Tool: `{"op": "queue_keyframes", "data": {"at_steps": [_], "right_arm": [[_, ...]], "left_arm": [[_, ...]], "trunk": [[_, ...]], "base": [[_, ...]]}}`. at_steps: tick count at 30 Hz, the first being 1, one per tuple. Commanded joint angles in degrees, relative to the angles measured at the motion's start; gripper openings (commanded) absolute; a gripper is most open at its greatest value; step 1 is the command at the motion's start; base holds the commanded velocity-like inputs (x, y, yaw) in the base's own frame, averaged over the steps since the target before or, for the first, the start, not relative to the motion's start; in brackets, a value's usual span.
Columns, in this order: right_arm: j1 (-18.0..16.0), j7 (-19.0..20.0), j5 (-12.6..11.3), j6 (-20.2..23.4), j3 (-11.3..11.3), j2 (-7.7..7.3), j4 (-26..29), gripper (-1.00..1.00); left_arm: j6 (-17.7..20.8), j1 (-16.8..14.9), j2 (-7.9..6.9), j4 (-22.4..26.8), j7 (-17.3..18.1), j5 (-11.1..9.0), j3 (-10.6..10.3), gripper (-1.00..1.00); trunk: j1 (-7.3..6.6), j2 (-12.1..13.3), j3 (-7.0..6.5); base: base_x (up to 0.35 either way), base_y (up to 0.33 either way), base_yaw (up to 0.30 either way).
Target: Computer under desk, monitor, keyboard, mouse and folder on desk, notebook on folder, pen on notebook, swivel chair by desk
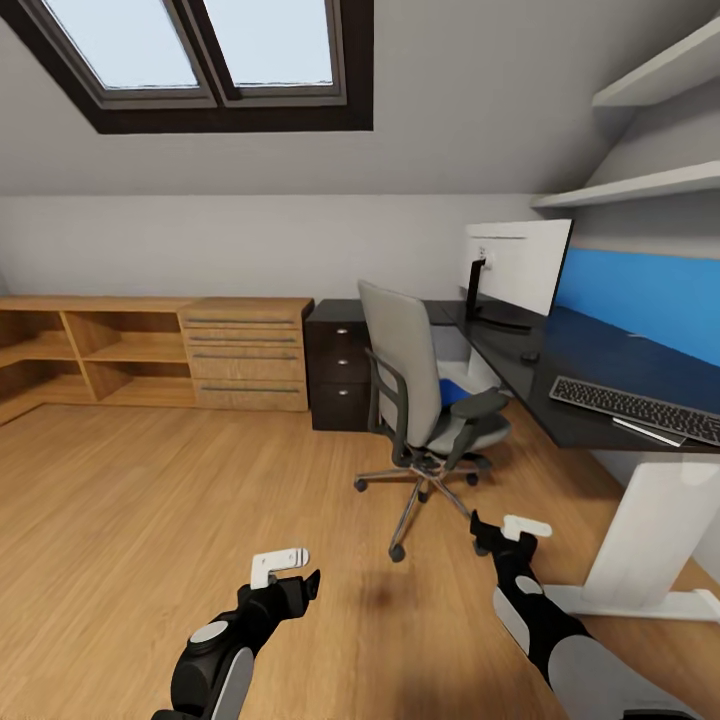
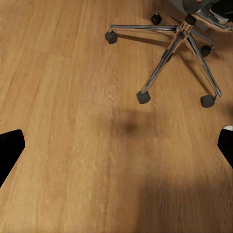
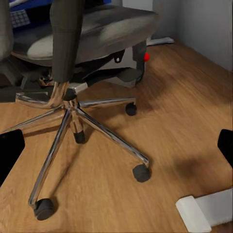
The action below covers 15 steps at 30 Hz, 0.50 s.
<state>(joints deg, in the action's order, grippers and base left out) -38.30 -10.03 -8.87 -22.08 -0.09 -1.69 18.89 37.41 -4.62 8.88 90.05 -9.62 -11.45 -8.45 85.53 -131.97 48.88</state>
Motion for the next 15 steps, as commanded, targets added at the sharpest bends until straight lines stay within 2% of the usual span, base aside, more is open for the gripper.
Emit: {"op": "queue_keyframes", "data": {"at_steps": [1, 2, 5, 15], "right_arm": [[-0.02, -0.32, -0.23, -0.92, 0.08, 0.00, -0.05, 1.00], [0.04, -1.45, 0.49, -2.75, 0.09, 0.01, -0.06, 1.00], [0.11, -2.59, 1.24, -4.49, 0.09, 0.01, -0.08, 1.00], [0.15, -3.64, 1.92, -5.59, 0.04, 0.02, -0.16, 1.00]], "left_arm": [[0.22, -0.04, 0.00, 0.06, -0.52, -0.60, -0.04, 1.00], [0.20, -0.04, 0.00, 0.06, -0.54, -0.60, -0.02, 1.00], [0.19, -0.04, -0.04, 0.05, -0.58, -0.59, 0.00, 1.00], [0.16, -0.04, -0.16, -0.04, -0.48, -0.63, 0.11, 1.00]], "trunk": [[0.21, -0.44, 0.24], [0.43, -0.84, 0.42], [1.09, -2.05, 0.96], [1.09, -2.05, 0.96]], "base": [[0.000, 0.000, 0.000], [0.000, 0.000, 0.000], [0.000, 0.000, 0.000], [0.000, 0.000, 0.000]]}}
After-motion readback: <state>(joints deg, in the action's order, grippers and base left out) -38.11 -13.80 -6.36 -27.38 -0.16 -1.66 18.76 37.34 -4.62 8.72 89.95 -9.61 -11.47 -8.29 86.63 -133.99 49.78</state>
